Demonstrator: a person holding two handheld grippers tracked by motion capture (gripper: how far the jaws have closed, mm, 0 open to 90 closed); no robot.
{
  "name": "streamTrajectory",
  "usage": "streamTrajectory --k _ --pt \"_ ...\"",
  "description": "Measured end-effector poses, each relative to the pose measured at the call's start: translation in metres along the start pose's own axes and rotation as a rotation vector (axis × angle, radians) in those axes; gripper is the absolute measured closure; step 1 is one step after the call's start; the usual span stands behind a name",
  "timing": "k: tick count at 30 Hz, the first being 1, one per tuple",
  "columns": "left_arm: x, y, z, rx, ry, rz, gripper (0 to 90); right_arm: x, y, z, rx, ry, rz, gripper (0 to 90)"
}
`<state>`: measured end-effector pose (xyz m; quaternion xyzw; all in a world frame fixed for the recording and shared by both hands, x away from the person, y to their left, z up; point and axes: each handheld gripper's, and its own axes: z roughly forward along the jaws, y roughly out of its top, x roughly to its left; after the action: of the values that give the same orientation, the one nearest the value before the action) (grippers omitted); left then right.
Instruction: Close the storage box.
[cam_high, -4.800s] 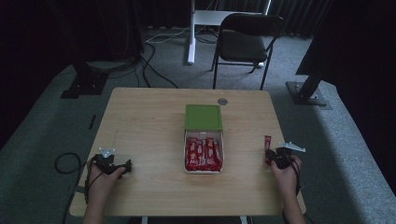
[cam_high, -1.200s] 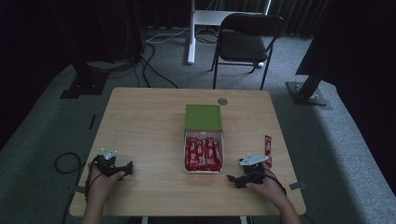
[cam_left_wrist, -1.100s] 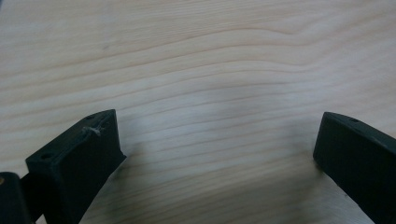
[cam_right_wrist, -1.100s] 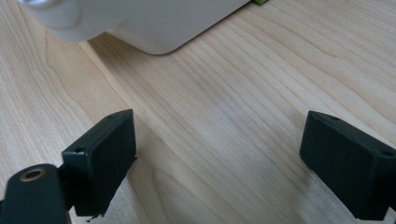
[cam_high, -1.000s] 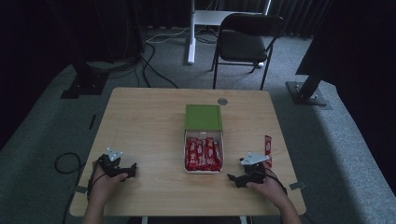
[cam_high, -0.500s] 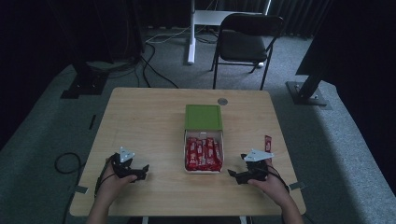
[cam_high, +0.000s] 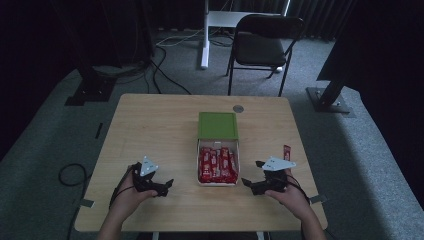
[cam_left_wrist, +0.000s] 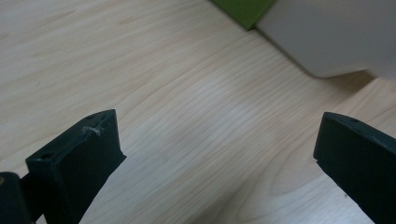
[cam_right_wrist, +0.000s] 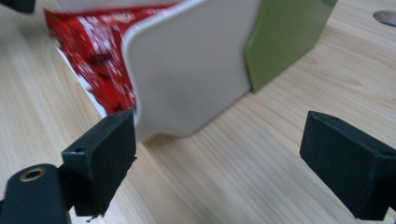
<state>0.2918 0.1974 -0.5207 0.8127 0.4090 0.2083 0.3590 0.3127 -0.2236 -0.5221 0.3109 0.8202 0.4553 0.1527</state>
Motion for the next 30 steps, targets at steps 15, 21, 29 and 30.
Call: streamTrajectory --k 15,21,29,30 --pt "-0.026 0.028 0.011 -0.075 -0.096 0.06 1.4 0.004 0.016 -0.002 -0.057 0.025 -0.006 10.5" --pt "-0.034 0.04 0.015 -0.108 -0.134 0.087 1.4 0.002 0.019 0.001 -0.072 0.025 0.001 10.5" --pt "-0.041 0.045 0.024 -0.125 -0.162 0.101 1.4 0.0 0.019 0.006 -0.074 0.015 0.012 12.8" --pt "-0.041 0.045 0.024 -0.125 -0.162 0.101 1.4 0.0 0.019 0.006 -0.074 0.015 0.012 12.8"
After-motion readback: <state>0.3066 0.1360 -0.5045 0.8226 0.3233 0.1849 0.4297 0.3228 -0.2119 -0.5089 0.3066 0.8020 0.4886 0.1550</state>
